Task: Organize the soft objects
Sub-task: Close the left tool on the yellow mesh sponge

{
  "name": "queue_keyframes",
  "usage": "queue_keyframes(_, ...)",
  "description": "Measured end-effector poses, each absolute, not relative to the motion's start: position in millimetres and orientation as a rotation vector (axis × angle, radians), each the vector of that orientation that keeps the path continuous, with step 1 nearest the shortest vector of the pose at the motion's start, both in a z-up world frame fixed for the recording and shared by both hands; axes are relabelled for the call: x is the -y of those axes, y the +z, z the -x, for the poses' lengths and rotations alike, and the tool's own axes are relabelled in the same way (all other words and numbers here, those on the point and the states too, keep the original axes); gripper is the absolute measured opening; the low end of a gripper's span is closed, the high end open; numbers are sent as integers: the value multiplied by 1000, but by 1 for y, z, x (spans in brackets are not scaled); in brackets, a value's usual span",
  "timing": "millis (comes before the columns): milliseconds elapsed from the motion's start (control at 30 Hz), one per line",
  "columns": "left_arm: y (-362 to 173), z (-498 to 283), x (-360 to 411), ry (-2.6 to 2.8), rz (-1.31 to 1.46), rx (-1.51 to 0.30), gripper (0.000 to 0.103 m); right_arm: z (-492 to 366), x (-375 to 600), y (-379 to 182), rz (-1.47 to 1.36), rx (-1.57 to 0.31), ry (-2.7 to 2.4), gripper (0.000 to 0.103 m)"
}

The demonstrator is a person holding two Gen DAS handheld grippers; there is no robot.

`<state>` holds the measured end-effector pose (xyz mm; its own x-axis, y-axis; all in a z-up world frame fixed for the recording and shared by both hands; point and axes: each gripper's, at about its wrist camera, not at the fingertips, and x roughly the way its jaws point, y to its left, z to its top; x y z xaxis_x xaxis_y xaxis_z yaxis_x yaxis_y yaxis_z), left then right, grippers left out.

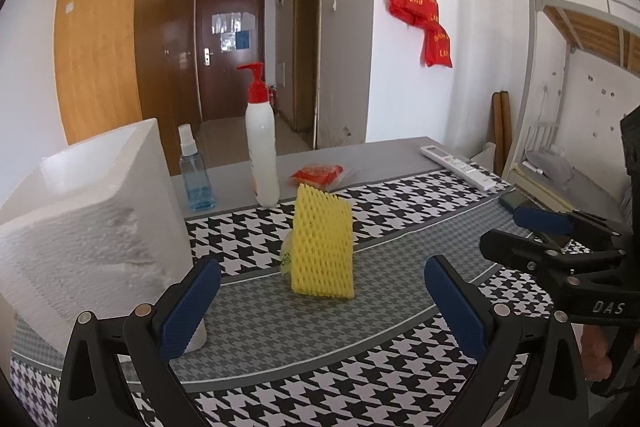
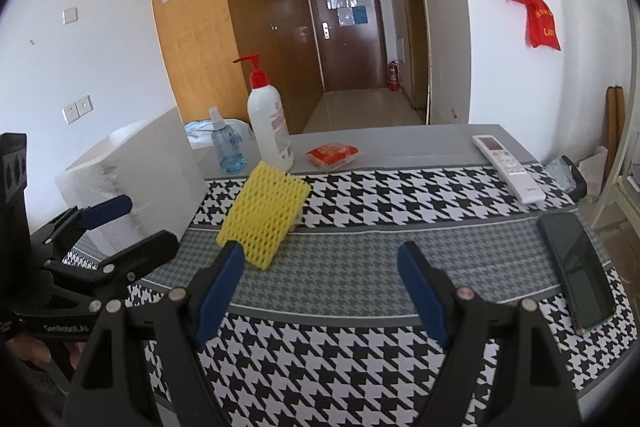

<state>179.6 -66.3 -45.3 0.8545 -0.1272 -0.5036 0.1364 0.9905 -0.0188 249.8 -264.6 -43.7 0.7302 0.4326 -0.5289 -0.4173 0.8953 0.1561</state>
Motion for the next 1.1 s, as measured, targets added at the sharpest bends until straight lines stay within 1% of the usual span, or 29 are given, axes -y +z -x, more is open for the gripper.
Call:
queue_keyframes(300,-51,-199,74,-128,-37,-540,102,-253,269,-47,-28,-593,457,82)
queue_keyframes(533,-60,-218,68,-126,10,-594,102,-256,271,-49,-27,-598,449,82)
queue_keyframes(1100,-83,-251,68,-123,17,-679,102,-269,271,-57,-20,-623,444,82)
